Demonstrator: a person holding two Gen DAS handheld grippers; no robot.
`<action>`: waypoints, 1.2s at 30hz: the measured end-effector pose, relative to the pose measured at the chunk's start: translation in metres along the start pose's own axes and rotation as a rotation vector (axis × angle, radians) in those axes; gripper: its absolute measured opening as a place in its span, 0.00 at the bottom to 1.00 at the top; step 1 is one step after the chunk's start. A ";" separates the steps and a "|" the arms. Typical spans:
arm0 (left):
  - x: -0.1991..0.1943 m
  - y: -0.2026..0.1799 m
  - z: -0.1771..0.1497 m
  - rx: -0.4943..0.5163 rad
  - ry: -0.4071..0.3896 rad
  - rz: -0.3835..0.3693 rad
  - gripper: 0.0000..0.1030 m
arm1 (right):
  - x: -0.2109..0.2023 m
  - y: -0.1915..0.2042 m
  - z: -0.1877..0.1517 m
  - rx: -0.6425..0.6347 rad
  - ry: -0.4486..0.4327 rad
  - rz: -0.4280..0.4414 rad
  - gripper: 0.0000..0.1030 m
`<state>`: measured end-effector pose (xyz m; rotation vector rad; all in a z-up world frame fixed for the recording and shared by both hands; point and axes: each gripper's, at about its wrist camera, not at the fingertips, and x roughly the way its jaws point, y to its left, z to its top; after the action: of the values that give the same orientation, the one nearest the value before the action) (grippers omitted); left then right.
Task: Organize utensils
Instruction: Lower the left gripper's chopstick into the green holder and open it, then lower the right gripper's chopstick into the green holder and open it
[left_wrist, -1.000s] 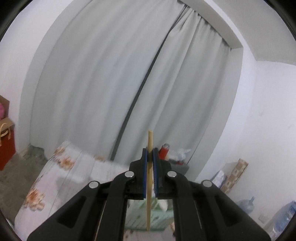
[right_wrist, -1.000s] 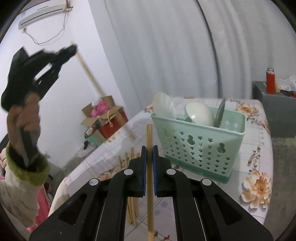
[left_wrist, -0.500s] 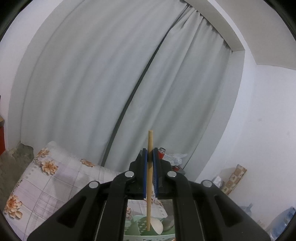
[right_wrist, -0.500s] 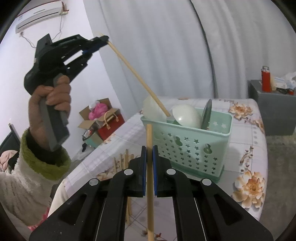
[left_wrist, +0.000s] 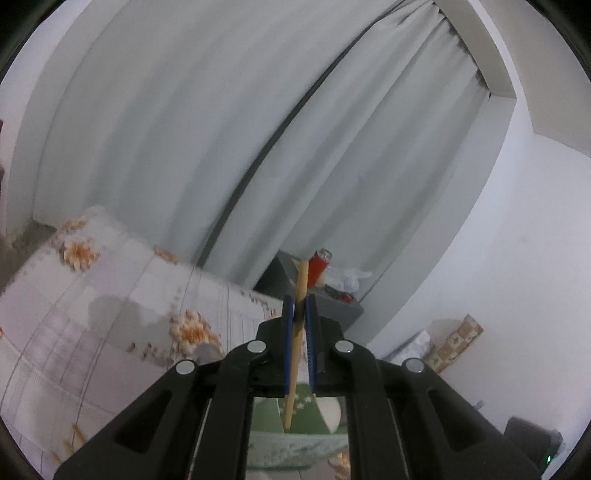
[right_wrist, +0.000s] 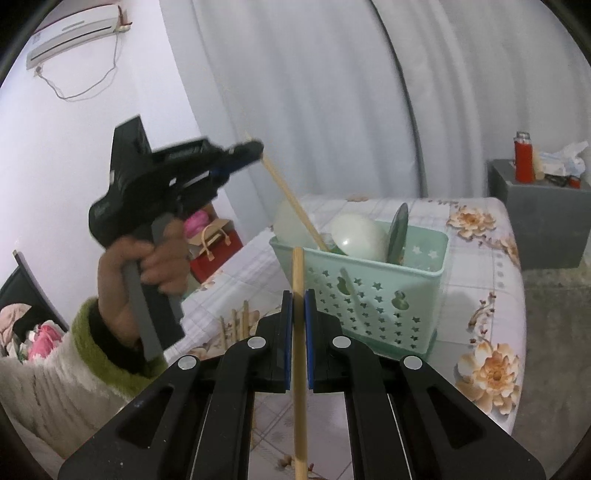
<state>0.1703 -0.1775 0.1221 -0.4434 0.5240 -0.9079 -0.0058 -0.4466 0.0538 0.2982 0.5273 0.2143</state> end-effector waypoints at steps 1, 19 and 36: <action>-0.003 0.000 -0.002 0.003 0.002 0.001 0.15 | -0.001 0.000 0.000 0.001 -0.004 -0.002 0.04; -0.126 0.038 -0.080 -0.014 0.048 0.115 0.37 | 0.012 0.026 0.075 -0.108 -0.211 0.001 0.04; -0.188 0.101 -0.121 -0.148 0.036 0.251 0.37 | 0.074 0.025 0.144 -0.164 -0.404 -0.071 0.04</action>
<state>0.0651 0.0159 0.0145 -0.4840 0.6664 -0.6394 0.1288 -0.4352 0.1467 0.1564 0.1188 0.1224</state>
